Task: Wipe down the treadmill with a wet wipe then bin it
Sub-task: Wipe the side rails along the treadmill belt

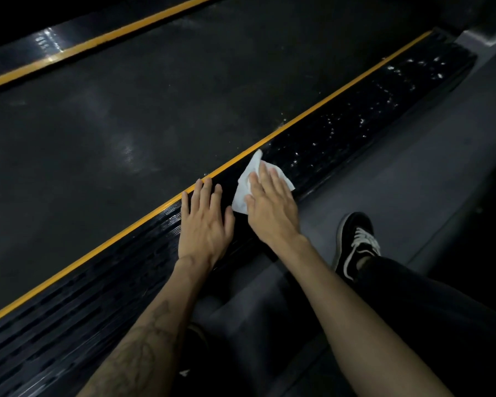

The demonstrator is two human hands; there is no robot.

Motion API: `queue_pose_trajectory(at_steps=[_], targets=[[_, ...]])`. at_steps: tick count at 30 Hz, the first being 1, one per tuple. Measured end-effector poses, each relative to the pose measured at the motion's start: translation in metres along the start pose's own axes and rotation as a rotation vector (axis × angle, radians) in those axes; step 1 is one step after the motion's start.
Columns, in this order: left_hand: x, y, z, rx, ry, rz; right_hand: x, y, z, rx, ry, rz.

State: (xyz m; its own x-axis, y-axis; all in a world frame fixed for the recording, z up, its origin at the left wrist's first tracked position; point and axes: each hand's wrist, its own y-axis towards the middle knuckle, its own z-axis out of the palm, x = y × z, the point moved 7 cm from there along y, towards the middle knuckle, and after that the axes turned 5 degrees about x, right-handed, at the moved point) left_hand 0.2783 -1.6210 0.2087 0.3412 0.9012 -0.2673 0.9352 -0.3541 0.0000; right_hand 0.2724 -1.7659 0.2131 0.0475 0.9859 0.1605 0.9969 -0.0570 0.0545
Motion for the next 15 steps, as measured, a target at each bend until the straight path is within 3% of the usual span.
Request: queue_pose_trajectory(at_steps=[4, 9, 13, 15], targets=[[-0.006, 0.002, 0.000, 0.011, 0.000, 0.054, -0.017, 0.012, 0.000, 0.127, -0.021, -0.053], [-0.007, 0.007, 0.004, 0.032, 0.013, 0.048, -0.006, -0.022, 0.002, -0.001, -0.031, 0.099], [-0.015, 0.018, 0.005, 0.035, 0.002, 0.038, 0.001, -0.003, -0.002, -0.026, -0.044, -0.063], [-0.016, 0.019, 0.005, 0.032, 0.018, 0.043, -0.015, 0.006, -0.002, 0.017, -0.033, -0.047]])
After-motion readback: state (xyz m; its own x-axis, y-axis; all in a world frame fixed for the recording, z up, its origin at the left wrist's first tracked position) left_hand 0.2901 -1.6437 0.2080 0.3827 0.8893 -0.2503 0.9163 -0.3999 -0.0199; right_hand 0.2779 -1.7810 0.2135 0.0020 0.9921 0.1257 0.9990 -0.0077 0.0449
